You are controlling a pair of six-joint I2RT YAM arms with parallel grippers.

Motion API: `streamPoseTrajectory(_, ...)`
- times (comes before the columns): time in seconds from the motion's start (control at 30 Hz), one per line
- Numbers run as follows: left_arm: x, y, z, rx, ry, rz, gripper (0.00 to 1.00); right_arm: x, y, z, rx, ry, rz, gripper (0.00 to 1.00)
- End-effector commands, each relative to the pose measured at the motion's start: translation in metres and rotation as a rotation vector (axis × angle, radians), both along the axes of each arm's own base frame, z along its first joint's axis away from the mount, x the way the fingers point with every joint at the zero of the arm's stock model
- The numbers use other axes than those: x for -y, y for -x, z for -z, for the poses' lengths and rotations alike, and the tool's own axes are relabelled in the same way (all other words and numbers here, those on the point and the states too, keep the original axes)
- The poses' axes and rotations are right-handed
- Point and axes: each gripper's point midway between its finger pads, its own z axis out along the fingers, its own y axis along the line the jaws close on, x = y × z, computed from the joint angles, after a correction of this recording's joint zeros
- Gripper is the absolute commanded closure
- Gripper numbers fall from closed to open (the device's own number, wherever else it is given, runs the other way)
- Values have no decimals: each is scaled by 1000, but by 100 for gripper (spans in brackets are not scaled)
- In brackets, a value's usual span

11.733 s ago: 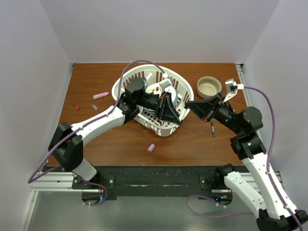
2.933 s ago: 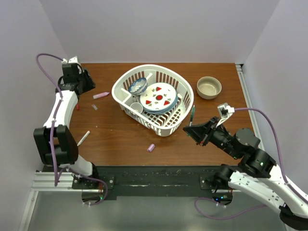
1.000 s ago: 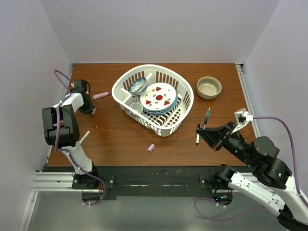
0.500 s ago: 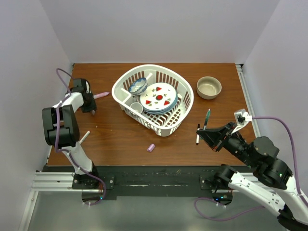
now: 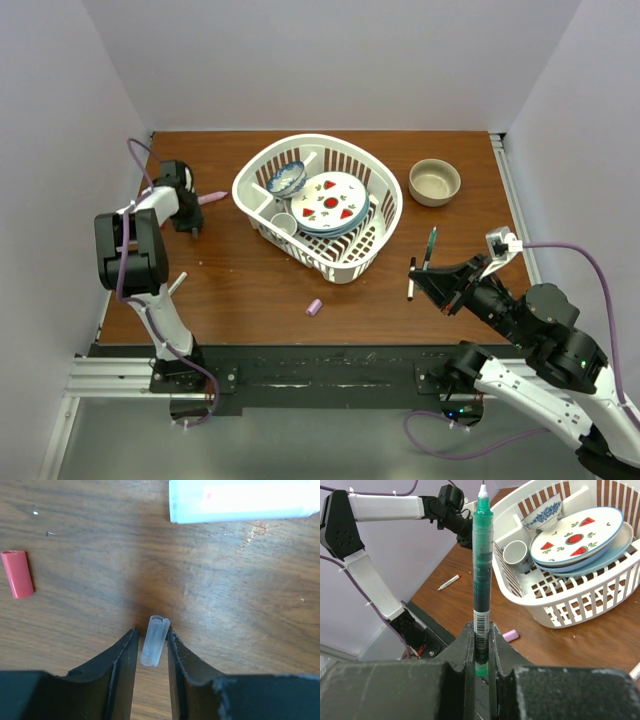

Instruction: Insert the pens into the pen caps

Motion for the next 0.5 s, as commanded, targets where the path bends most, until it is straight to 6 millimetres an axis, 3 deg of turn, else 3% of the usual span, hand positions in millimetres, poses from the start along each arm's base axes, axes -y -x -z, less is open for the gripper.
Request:
streamPoseTrajectory(0.0,-4,-2,10,-27,-27,13,67,11,0,-15,45,-9,34,100)
streamPoseTrajectory(0.2,-1,1,20,-60,-25,23,78,11,0,-17,46,-13,34,100)
streamPoseTrajectory(0.37,6,10,26,-97,-20,19,99,10,0,-21,46,-24,31,100)
streamPoseTrajectory(0.47,14,14,21,-89,12,15,100,6,-1,-21,39,-31,23,100)
